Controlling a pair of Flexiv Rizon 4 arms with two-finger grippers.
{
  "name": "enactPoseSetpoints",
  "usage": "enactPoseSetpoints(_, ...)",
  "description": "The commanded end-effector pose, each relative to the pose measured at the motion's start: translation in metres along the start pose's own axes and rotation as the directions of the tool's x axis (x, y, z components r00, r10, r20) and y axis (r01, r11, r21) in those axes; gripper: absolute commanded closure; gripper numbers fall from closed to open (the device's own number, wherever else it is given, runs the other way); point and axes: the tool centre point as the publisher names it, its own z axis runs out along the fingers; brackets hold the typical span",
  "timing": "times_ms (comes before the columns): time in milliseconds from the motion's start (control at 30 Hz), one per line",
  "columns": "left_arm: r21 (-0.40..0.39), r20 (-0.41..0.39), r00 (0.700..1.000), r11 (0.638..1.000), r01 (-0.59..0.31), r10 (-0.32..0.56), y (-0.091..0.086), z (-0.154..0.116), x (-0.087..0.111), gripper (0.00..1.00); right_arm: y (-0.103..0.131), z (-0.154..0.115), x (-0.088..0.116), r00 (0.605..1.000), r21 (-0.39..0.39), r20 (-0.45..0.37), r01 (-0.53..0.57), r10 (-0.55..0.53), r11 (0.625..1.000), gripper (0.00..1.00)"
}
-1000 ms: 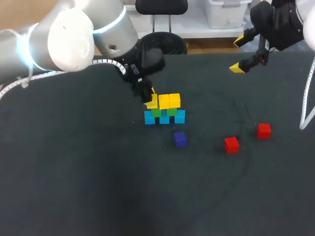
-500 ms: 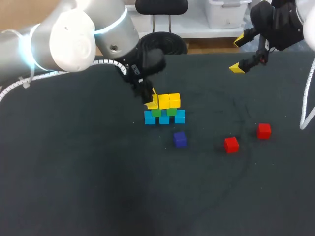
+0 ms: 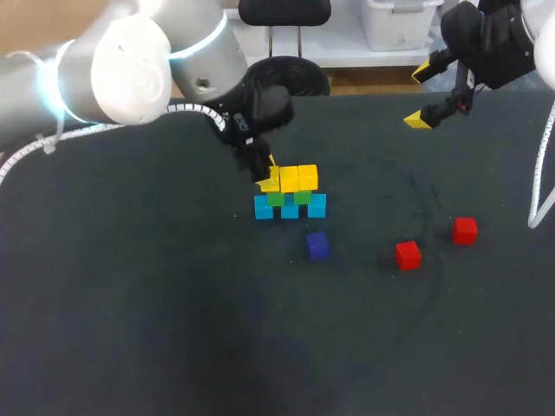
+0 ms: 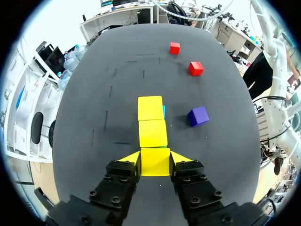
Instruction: Place the blue cubes, place green cubes on the blue cubes, place the yellow cubes on the green cubes, then place the red cubes on the yellow cubes, and place purple cube on the red cubes.
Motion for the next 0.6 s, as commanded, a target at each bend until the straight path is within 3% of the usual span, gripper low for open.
enactPoseSetpoints(33, 0.007, -0.005, 1.0, 1.0, -0.001, 0.001, 0.0041, 0.0002, -0.0013, 1.0, -0.0011, 0.001, 0.0001, 1.0, -0.003, 0.002, 0.001, -0.001, 1.0, 0.0)
enactPoseSetpoints(600, 0.012, -0.005, 1.0, 1.0, 0.005, -0.005, 0.0032, 0.0021, 0.0013, 1.0, -0.0011, 0.001, 0.0001, 1.0, -0.003, 0.002, 0.001, -0.001, 1.0, 0.0)
